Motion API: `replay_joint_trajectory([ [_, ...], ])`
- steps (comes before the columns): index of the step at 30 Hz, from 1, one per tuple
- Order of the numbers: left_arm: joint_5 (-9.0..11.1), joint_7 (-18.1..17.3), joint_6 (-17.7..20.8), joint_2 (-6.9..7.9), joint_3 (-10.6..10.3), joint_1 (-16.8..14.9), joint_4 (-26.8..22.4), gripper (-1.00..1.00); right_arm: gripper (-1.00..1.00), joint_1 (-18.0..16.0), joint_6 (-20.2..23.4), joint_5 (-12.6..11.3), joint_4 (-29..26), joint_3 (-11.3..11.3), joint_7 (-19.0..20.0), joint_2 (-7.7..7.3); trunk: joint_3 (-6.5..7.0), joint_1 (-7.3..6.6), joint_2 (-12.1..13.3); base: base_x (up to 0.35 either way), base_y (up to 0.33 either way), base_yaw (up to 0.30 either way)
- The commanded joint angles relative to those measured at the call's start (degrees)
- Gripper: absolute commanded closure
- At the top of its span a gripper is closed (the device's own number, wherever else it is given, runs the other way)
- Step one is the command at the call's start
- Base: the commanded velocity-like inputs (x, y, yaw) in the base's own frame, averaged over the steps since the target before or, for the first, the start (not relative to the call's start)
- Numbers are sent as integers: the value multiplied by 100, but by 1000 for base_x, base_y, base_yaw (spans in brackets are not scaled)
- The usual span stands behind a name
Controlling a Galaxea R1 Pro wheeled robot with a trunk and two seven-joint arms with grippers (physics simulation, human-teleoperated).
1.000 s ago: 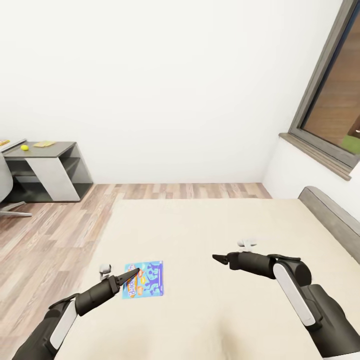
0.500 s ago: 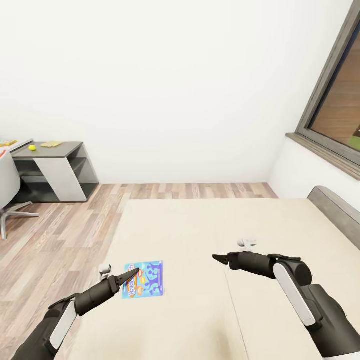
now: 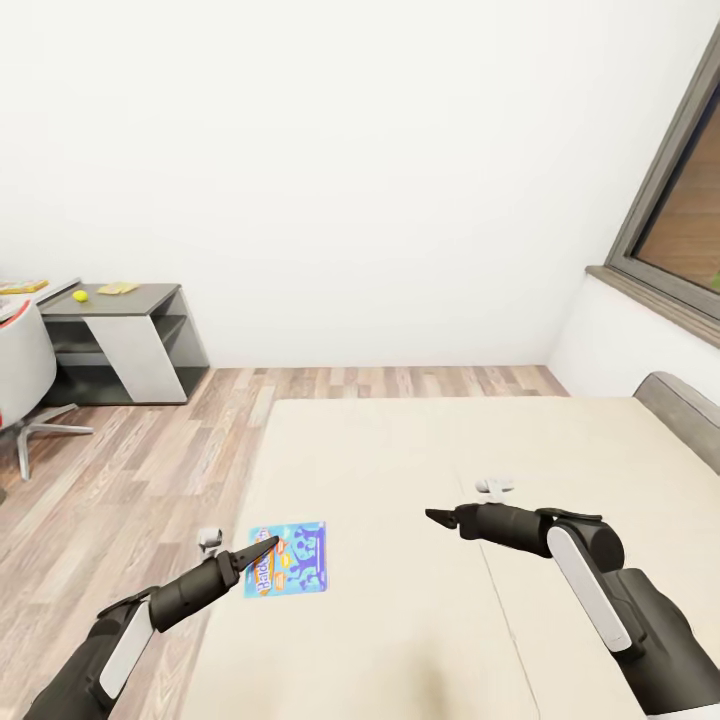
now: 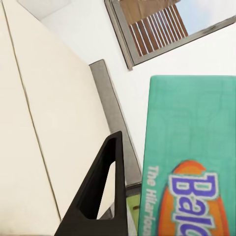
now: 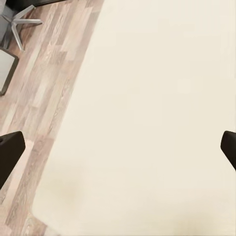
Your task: Put all the toys in the child's room - the three board games (two on the bed and one on the table), the two jigsaw puzzles on the table, and the tennis ball on the table - inside the toy box on the table in the child's room.
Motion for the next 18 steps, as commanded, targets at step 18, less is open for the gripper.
replay_joint_trajectory([
  [18,31,-17,54,1,-1,-4,-3,100,-100,-7,19,33,-5,0,32,-3,-11,3,-12,0,268,0],
])
